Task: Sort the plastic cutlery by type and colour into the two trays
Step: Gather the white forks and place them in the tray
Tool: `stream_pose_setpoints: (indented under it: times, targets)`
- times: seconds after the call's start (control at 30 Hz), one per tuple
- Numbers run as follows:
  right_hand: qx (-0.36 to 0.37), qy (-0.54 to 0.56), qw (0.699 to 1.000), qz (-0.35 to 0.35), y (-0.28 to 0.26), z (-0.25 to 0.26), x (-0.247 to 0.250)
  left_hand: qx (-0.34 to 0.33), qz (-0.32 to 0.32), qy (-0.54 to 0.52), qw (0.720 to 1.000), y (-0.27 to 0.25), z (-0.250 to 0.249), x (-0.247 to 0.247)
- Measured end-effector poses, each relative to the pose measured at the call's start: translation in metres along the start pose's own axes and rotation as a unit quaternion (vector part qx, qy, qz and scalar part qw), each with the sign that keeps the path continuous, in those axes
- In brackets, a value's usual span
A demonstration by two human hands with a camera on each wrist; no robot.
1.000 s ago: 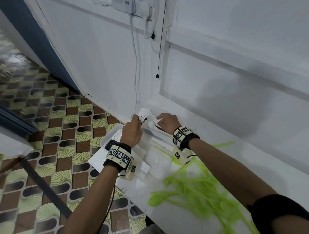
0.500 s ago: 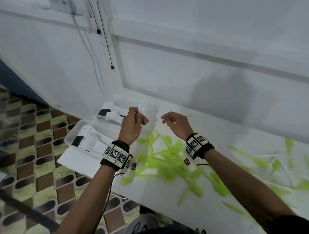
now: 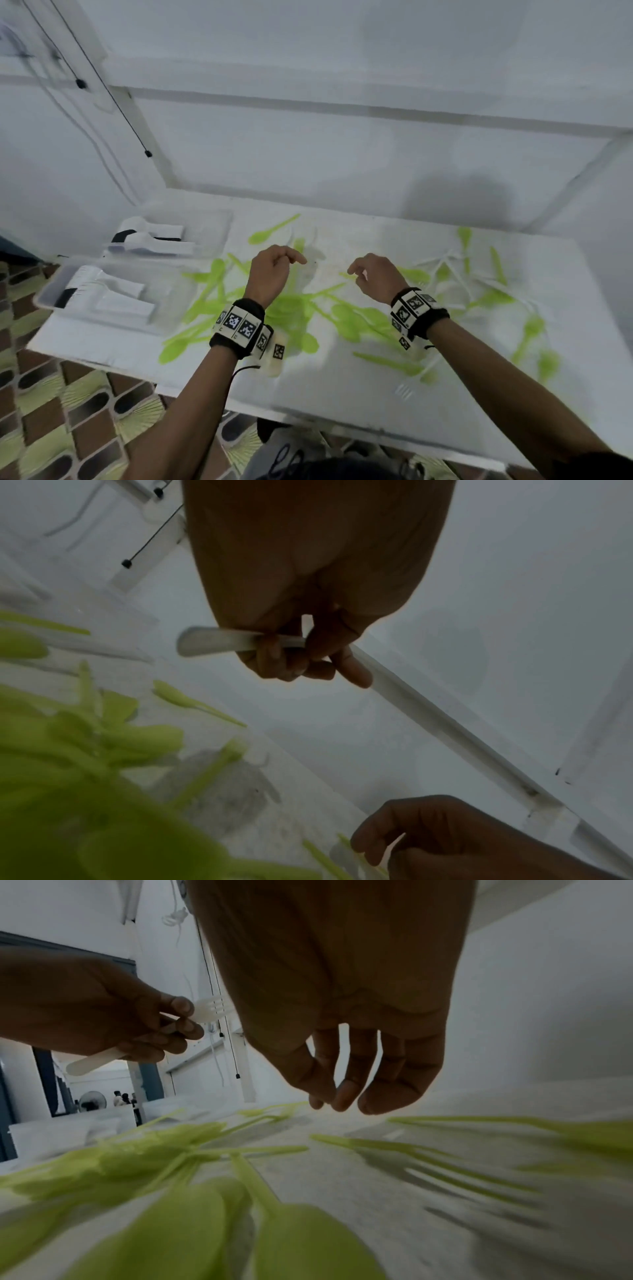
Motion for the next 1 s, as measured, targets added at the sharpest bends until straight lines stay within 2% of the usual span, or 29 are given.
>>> stream_pose_setpoints:
  times: [0.07, 0.23, 0.3, 0.4, 0.6, 0.67, 0.8, 0.9, 1.0]
  targets:
    - [-0.032, -0.038, 0.998, 0.03, -0.015, -0.015, 0.004, 0.005, 0.02, 0.012, 1.0, -0.008, -0.005, -0.017]
    - [-0.066, -0.066, 0.995, 0.031, -0.043, -0.037, 0.018, 0.0, 0.07, 0.036, 0.997, -0.016, -0.007, -0.052]
    - [-0.077, -0.07, 0.993, 0.061, -0.05, -0.043, 0.023, -0.001, 0.104, 0.048, 0.993, -0.017, -0.008, -0.065]
    - [-0.089, -0.1, 0.985, 0.106, -0.059, -0.048, 0.025, -0.019, 0.138, 0.074, 0.987, -0.015, -0.01, -0.084]
    - [-0.115, -0.206, 0.964, 0.122, -0.081, -0.056, 0.024, -0.055, 0.192, 0.086, 0.976, -0.016, -0.011, -0.113]
    - [-0.125, -0.232, 0.957, 0.12, -0.086, -0.06, 0.022, -0.064, 0.215, 0.09, 0.97, -0.019, -0.011, -0.12]
    - [-0.124, -0.228, 0.963, 0.071, -0.088, -0.06, 0.021, -0.07, 0.251, 0.094, 0.961, -0.023, -0.008, -0.129]
    - [-0.102, -0.239, 0.965, 0.044, -0.088, -0.056, 0.022, -0.068, 0.259, 0.097, 0.959, -0.023, -0.004, -0.133]
    - [-0.092, -0.204, 0.973, 0.049, -0.091, -0.054, 0.023, -0.07, 0.258, 0.093, 0.959, -0.021, -0.004, -0.134]
Point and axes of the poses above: each hand's wrist, its own y-axis towards the middle knuckle, its own x-axis out of the back of the hand, z = x × y, the point moved 3 cm from there along y, towards the middle knuckle, and after that the axes turned 10 degrees about x, right-handed, at the moved point
